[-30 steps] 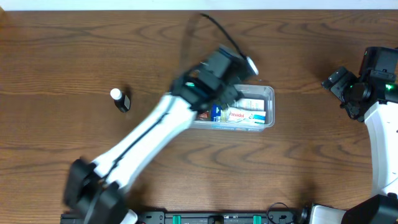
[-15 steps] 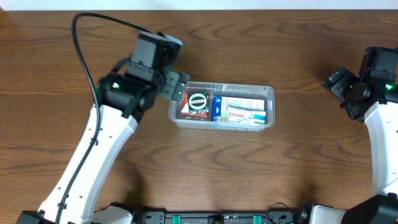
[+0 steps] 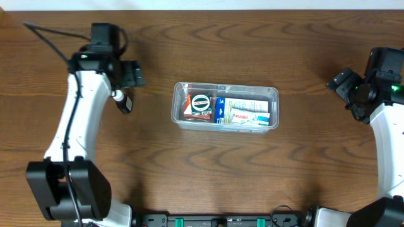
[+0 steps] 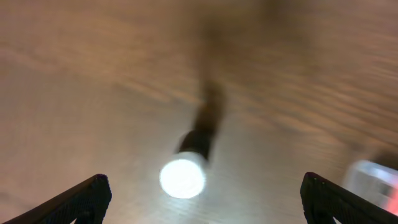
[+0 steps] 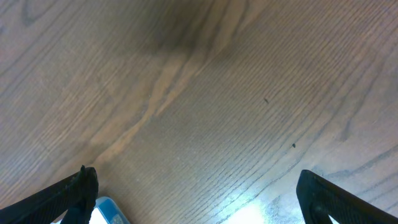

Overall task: Pack container
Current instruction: 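Move the left gripper to the dark bottle and grasp its cap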

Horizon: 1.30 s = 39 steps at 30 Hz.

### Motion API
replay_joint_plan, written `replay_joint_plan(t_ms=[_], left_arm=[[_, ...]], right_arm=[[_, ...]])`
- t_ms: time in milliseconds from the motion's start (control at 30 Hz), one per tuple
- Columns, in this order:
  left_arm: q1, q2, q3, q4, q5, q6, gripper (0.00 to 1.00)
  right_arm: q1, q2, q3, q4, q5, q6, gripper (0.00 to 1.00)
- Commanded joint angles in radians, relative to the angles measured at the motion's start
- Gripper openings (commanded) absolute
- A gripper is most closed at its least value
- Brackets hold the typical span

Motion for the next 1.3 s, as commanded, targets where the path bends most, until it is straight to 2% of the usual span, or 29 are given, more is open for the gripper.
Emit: replay_joint_plan(t_ms=[0, 233, 500, 633, 767, 867, 1033, 1267], left_arm=[[0.050, 0.012, -0.002, -0.021, 0.027, -0.034, 0.98], [0.092, 0.081, -0.002, -0.053, 0.164, -0.026, 1.00], [0.081, 0.166, -0.002, -0.063, 0.178, -0.027, 0.91], [0.082, 0.185, -0.002, -0.059, 0.173, -0.026, 0.78], [0.082, 0.186, -0.002, -0.046, 0.174, -0.027, 0.52], [0.082, 0.186, -0.002, -0.045, 0.174, -0.027, 0.40], [0.082, 0.186, -0.002, -0.046, 0.174, -0.027, 0.27], [0.082, 0.184, 0.006, -0.077, 0.174, -0.027, 0.19]], right_arm=[[-0.010, 0.000, 0.005, -0.001, 0.003, 0.006, 0.99], [-0.010, 0.000, 0.005, -0.001, 0.003, 0.006, 0.99], [-0.010, 0.000, 0.005, -0.001, 0.003, 0.006, 0.99], [-0.010, 0.000, 0.005, -0.001, 0.003, 0.006, 0.99], [-0.010, 0.000, 0.005, -0.001, 0.003, 0.006, 0.99], [-0.010, 0.000, 0.005, -0.001, 0.003, 0.006, 0.99], [-0.010, 0.000, 0.005, -0.001, 0.003, 0.006, 0.99], [-0.010, 0.000, 0.005, -0.001, 0.003, 0.006, 0.99]])
